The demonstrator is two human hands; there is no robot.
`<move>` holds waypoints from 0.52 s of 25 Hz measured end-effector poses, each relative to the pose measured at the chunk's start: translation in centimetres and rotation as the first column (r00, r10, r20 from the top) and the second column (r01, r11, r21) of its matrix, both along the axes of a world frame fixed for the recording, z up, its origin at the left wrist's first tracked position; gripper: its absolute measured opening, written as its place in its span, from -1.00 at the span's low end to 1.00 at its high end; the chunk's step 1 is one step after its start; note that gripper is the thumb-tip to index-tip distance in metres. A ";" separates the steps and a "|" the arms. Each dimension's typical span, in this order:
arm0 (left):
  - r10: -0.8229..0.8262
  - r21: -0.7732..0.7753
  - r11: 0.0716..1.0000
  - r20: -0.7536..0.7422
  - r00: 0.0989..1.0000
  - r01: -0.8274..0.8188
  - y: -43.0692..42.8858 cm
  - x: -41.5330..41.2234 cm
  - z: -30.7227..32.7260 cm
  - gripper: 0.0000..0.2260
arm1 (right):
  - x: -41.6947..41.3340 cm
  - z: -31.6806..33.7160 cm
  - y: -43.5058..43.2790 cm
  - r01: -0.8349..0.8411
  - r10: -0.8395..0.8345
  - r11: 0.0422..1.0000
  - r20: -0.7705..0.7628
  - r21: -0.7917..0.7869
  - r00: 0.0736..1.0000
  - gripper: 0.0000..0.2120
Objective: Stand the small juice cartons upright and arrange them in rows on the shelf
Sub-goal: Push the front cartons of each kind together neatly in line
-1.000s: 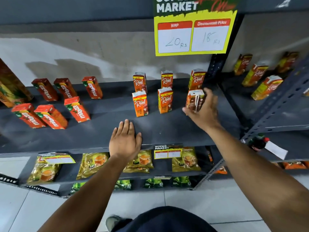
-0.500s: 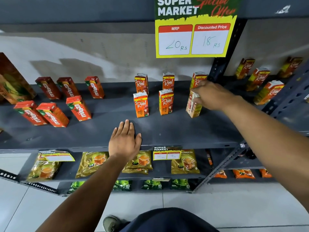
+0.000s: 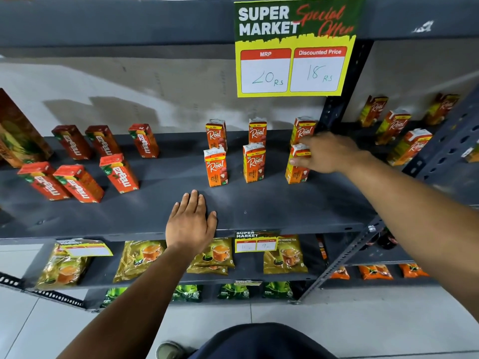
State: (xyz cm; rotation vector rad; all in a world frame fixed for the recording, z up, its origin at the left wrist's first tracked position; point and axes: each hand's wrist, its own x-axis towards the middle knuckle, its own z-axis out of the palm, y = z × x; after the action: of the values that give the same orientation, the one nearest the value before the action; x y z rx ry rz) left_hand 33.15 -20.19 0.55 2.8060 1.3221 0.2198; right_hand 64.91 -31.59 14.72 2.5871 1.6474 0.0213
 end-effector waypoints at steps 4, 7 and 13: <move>0.001 0.000 1.000 -0.009 1.000 -0.001 0.1 0.1 -0.2 -0.40 | 0.7 -0.3 -0.1 0.051 0.066 0.960 -0.399 0.276 0.915 -0.22; -0.017 -0.003 1.000 0.019 1.000 0.017 0.2 0.0 -0.2 -0.41 | 0.5 -2.3 -0.8 0.213 0.103 0.894 -0.643 0.394 0.759 -0.21; 0.306 -0.521 0.853 0.520 0.797 0.013 2.0 1.7 1.5 -0.28 | -0.8 -9.2 -1.6 0.636 0.221 0.652 -0.906 0.413 0.362 -0.28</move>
State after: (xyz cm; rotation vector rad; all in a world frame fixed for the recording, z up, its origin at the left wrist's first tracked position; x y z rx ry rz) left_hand 34.88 -18.16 2.02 1.9546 1.2130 0.5988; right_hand 64.09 -33.22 5.56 3.8898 1.5783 -1.3769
